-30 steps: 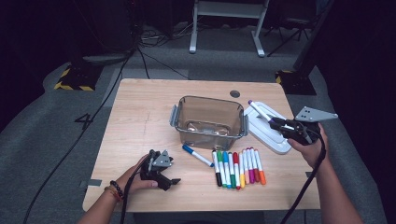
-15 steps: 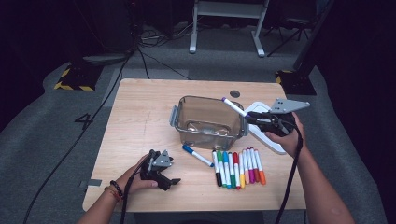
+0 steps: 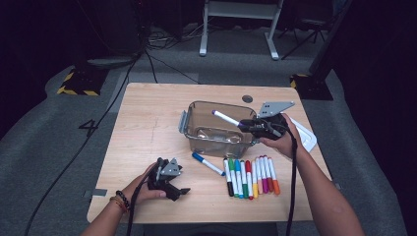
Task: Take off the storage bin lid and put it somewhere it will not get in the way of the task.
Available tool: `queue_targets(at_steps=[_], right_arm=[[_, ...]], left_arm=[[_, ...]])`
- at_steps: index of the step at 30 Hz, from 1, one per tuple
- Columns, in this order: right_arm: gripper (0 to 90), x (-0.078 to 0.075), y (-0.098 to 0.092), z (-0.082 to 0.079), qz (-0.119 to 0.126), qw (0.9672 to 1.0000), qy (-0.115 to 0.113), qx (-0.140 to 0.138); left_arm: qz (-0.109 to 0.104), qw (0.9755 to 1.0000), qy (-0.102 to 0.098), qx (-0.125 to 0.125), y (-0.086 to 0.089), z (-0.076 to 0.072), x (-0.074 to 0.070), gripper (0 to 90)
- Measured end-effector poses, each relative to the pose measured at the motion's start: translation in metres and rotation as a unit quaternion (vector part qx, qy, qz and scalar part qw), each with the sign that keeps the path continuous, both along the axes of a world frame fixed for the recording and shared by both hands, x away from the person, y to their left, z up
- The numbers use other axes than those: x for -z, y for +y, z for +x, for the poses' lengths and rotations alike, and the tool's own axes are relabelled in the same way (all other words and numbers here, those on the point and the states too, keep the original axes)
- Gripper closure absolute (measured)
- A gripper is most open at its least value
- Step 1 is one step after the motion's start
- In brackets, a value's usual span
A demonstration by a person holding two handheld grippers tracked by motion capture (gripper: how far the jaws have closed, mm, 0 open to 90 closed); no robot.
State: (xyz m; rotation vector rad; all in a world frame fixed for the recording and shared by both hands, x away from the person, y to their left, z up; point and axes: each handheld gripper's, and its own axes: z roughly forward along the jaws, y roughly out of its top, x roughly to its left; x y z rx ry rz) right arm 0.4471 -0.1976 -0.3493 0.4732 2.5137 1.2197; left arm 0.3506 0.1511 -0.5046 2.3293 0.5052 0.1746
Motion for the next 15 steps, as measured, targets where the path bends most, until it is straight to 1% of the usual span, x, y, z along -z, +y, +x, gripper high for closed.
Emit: queue_targets(at_steps=[2, 5, 9, 13, 15], right_arm=[[74.9, 0.002, 0.004, 0.004, -0.009, 0.9999, 0.008, -0.006], [74.9, 0.006, 0.011, 0.012, -0.025, 0.9993, 0.016, -0.023], [74.9, 0.011, 0.019, 0.021, -0.049, 0.9975, 0.031, -0.040], [74.9, 0.018, 0.027, 0.026, -0.075, 0.9943, 0.043, -0.062], [74.9, 0.021, 0.031, 0.028, -0.088, 0.9919, 0.049, -0.077]], left_arm=[[0.000, 1.0000, 0.000, -0.001, 0.000, 0.000, 0.000, 14.1], [0.000, 1.0000, 0.000, -0.001, 0.000, 0.000, 0.000, 14.1], [0.000, 1.0000, 0.000, 0.001, 0.000, 0.000, 0.000, 14.0], [0.000, 1.0000, 0.000, 0.002, 0.000, 0.000, 0.000, 14.0], [0.000, 1.0000, 0.000, 0.002, 0.000, 0.000, 0.000, 14.0]])
